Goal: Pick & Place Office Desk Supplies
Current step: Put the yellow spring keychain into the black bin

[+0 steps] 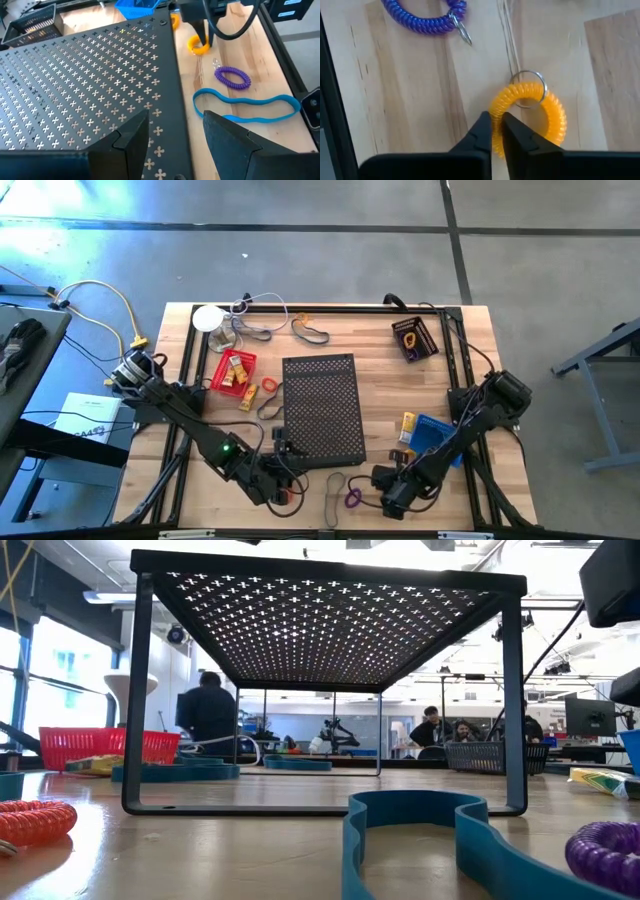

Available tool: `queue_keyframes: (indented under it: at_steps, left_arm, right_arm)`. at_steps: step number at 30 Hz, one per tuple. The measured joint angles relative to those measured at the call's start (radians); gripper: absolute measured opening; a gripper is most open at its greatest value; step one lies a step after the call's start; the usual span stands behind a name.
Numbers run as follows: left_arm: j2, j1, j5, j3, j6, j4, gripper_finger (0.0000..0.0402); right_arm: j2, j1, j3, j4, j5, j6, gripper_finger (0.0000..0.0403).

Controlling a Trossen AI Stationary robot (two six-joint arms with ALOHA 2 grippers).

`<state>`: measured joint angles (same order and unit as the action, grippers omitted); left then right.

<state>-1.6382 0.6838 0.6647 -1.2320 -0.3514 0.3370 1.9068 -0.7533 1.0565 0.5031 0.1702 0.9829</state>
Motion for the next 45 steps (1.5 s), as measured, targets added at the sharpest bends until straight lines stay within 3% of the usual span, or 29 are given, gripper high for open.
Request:
queue_keyframes:
  at_steps: [6,13,21,26,32,39,45]
  left_arm:
    - [0.0,0.015,-0.009,0.0,0.038,0.007,0.0178]
    - [0.0,0.038,-0.006,0.0,0.13,0.007,0.0178]
    - [0.0,0.046,-0.006,0.0,0.213,0.007,0.0178]
    - [0.0,0.045,-0.006,0.0,0.253,0.007,0.0178]
    - [0.0,0.039,-0.006,0.0,0.281,0.007,0.0178]
    - [0.0,0.033,-0.006,0.0,0.308,0.008,0.0178]
    - [0.0,0.017,-0.011,0.017,0.312,0.009,0.0178]
  right_arm:
    - [-0.038,0.0,0.036,0.062,0.054,-0.05,0.0007]
    - [-0.124,0.017,0.198,0.416,0.303,-0.114,0.0004]
    - [-0.231,0.119,0.27,0.739,0.41,-0.117,0.0004]
    - [-0.311,0.251,0.273,0.918,0.54,-0.112,0.0004]
    - [-0.381,0.452,0.263,0.963,0.649,-0.138,0.0004]
    - [-0.431,0.758,0.134,0.925,0.657,-0.266,0.0004]
    - [-0.445,1.027,-0.061,0.675,0.579,-0.44,0.0004]
